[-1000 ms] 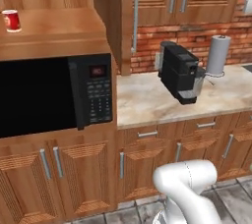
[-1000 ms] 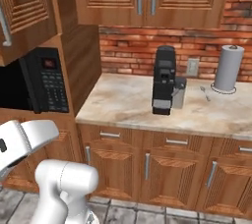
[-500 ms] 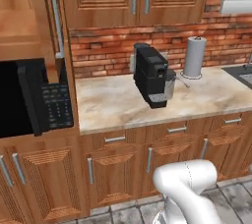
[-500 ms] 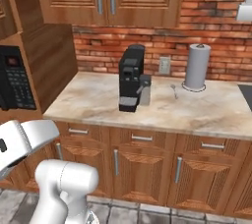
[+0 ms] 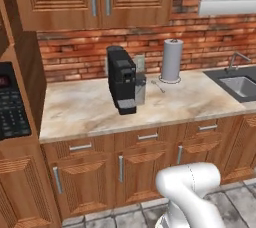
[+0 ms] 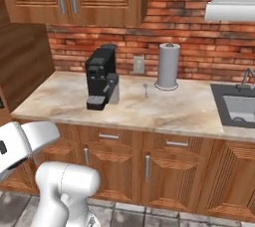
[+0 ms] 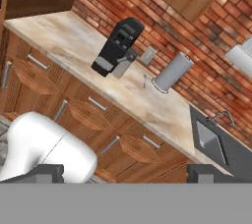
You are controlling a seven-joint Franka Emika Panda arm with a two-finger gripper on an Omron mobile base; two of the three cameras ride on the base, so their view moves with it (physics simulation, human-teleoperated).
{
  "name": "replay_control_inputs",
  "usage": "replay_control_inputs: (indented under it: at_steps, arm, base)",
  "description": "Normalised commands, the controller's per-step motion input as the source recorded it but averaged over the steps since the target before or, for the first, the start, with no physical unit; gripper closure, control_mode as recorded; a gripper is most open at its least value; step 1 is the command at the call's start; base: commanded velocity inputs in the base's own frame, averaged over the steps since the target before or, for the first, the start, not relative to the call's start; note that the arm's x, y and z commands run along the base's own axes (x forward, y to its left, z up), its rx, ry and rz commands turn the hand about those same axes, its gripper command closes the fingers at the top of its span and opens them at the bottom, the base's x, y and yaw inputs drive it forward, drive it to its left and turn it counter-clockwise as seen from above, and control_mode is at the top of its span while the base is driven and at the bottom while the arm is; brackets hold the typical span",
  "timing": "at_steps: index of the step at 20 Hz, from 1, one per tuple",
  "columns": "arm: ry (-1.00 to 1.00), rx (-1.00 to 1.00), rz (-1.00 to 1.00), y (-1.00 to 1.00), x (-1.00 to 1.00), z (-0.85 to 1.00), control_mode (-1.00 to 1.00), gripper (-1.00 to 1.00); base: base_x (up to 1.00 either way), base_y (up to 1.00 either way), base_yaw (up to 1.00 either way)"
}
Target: Pick the canned food and honey bottle from the counter and place them in the cabinets closest to them.
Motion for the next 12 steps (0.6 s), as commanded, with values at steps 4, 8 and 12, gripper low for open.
replay_control_inputs:
  at_steps: [4, 8, 12]
  arm:
    - [0.0, 0.0, 0.0, 0.0, 0.0, 0.0, 1.0, -1.0]
    - [0.0, 0.0, 0.0, 0.0, 0.0, 0.0, 1.0, -1.0]
    - [0.0, 0.0, 0.0, 0.0, 0.0, 0.0, 1.0, -1.0]
  base:
    - [0.1, -0.72, 0.0]
    - [0.09, -0.68, 0.0]
    - [0.09, -0.7, 0.0]
